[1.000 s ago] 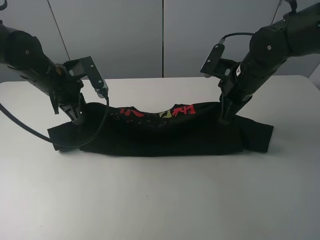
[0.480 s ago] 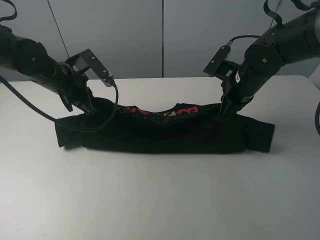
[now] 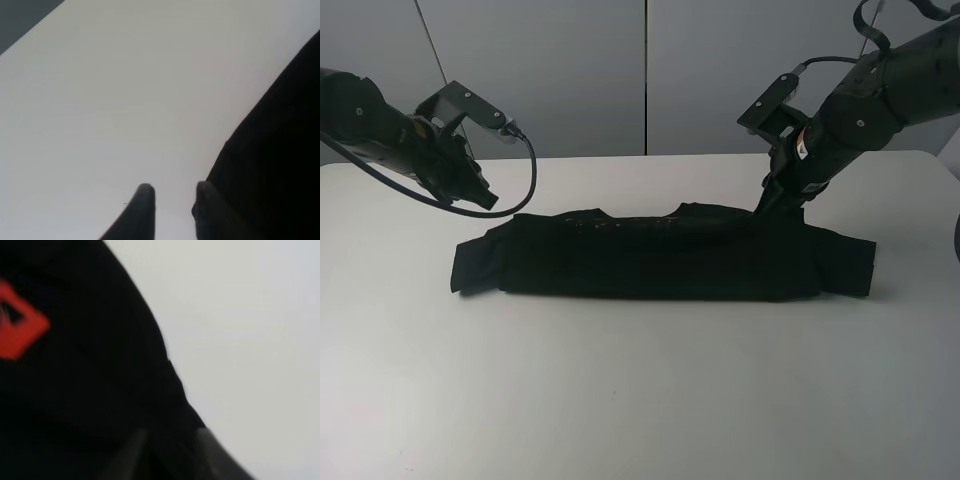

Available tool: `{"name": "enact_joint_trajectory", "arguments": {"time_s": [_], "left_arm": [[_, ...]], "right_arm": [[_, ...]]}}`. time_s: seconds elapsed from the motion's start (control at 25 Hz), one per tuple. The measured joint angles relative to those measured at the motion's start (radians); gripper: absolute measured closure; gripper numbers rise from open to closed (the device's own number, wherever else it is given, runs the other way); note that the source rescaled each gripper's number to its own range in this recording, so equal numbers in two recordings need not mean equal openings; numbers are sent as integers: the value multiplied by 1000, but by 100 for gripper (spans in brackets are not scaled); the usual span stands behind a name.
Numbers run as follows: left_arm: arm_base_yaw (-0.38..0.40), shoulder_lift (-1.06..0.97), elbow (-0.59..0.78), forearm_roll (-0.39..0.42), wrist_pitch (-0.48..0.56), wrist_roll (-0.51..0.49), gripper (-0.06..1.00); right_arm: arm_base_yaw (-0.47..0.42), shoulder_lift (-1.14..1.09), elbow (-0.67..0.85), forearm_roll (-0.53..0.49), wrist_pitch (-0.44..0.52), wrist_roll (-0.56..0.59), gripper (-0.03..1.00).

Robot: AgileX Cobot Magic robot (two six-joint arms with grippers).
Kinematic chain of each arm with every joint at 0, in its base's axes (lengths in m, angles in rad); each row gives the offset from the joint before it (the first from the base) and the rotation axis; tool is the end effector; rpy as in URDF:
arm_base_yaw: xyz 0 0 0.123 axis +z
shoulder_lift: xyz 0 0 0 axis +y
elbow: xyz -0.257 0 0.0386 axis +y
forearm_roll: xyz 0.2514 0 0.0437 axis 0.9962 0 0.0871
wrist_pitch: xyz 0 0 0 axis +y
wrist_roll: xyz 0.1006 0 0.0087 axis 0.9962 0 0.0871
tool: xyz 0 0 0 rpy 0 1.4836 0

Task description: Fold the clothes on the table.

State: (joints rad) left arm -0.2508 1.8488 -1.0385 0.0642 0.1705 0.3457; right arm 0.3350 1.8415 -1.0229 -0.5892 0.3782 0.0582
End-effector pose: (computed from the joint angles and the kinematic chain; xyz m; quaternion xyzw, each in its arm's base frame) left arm 0.3643 -0.0922 0.1288 0.3038 0.8929 0.0314 0.3309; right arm 0.3455 0.0983 0.1208 -0.3644 0.8898 -0.1201 0.2469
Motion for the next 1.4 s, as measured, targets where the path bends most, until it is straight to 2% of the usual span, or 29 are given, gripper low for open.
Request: {"name": "enact_joint_trajectory", "arguments": {"time_s": [0.04, 0.12, 0.2, 0.24, 0.32, 0.4, 0.56, 0.72, 0.84, 0.92, 1.4], "left_arm": [[0, 0, 0, -9, -1, -3, 54], [0, 0, 0, -30, -2, -33, 25], [0, 0, -2, -53, 11, -103, 1], [0, 0, -8, -64, 43, -150, -3], [0, 2, -39, -78, 147, -210, -4], [0, 6, -88, -91, 285, -260, -5], [0, 38, -195, -98, 476, -376, -5], [0, 85, -270, -126, 577, -441, -5], [0, 130, -290, -162, 613, -445, -5], [0, 165, -296, -169, 627, -445, -5], [0, 291, -301, -175, 602, -463, -5]], "right_arm": [[0, 0, 0, 0, -2, 6, 38], [0, 0, 0, -3, -4, 33, 6], [0, 0, 0, -6, 11, 89, -1], [0, 0, 0, -9, 29, 132, -2], [0, 0, -8, 4, 88, 254, -3], [-2, 0, -34, 72, 161, 285, -3], [-4, 2, -104, 246, 287, 237, -3], [-46, 2, -158, 416, 411, 144, -3], [-118, 2, -168, 601, 477, 7, -3], [-149, 2, -168, 664, 506, -50, -3], [-163, 2, -169, 674, 516, -75, -3]]}}
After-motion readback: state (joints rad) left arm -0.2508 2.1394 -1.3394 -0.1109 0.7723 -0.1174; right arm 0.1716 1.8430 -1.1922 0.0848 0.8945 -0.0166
